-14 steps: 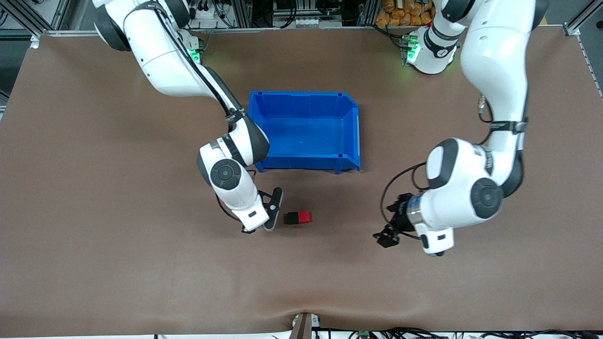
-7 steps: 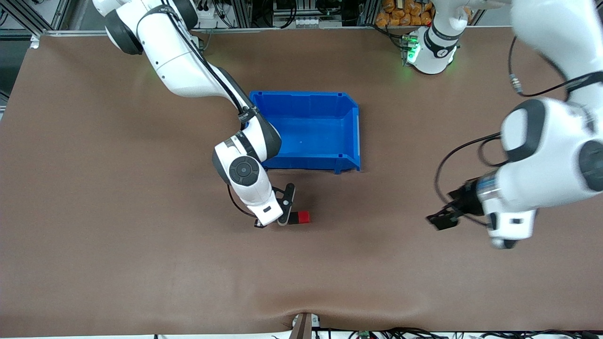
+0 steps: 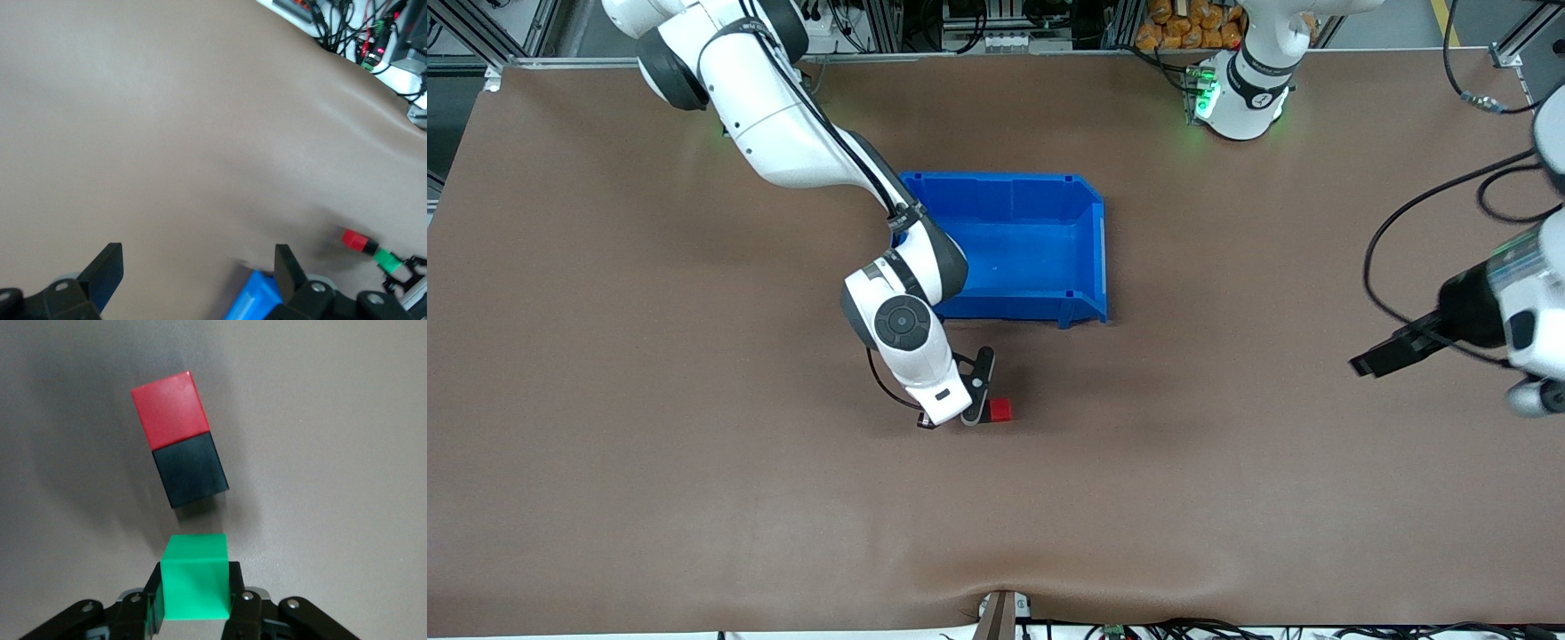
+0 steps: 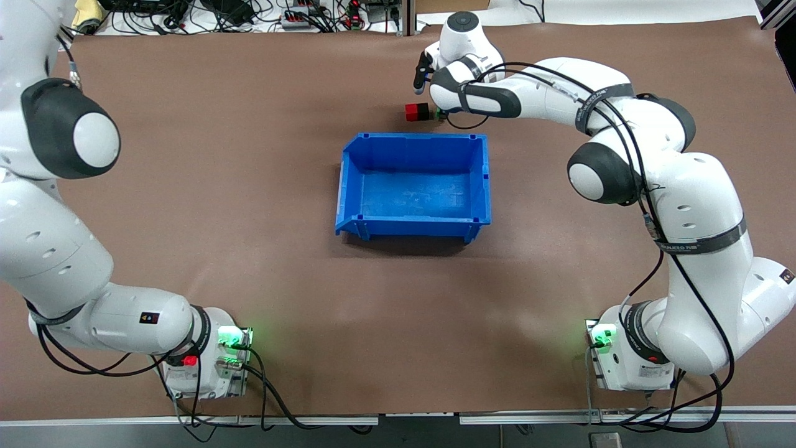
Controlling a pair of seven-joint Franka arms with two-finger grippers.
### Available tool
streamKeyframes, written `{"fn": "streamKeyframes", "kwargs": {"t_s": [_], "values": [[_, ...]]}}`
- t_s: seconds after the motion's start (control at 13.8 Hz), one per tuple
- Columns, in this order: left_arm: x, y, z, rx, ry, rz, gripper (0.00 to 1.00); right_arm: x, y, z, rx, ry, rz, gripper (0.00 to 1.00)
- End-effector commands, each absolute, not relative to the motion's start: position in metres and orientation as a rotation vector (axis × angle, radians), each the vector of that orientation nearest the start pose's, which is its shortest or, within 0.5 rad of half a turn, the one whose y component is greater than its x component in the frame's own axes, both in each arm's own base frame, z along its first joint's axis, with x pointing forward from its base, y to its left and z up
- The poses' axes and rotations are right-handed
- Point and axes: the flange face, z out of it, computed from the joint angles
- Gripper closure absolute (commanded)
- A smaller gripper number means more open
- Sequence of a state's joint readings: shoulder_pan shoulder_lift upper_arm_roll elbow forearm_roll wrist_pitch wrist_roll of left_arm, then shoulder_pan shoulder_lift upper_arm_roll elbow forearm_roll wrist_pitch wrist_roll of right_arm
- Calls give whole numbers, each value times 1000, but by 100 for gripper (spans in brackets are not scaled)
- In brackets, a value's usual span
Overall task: Attach green and red cubes to black cube
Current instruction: 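Open the left gripper and lift away while the right gripper approaches black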
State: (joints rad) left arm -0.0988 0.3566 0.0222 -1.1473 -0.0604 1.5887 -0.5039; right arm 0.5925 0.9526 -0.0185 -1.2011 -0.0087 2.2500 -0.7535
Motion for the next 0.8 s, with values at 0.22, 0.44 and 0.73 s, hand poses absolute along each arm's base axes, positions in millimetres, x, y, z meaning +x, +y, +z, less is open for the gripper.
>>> {"fn": "streamKeyframes", "kwargs": {"t_s": [0.22, 0.44, 0.73], "values": [[623, -33, 641, -3134, -302, -53, 0, 652, 431, 202, -2508, -1976, -178, 100], [611, -31, 651, -3147, -66, -29, 0, 650, 437, 198, -2501, -1982, -188, 100], [610, 24, 646, -3154, 210, -14, 0, 649, 441, 197, -2496, -1988, -191, 100]]}}
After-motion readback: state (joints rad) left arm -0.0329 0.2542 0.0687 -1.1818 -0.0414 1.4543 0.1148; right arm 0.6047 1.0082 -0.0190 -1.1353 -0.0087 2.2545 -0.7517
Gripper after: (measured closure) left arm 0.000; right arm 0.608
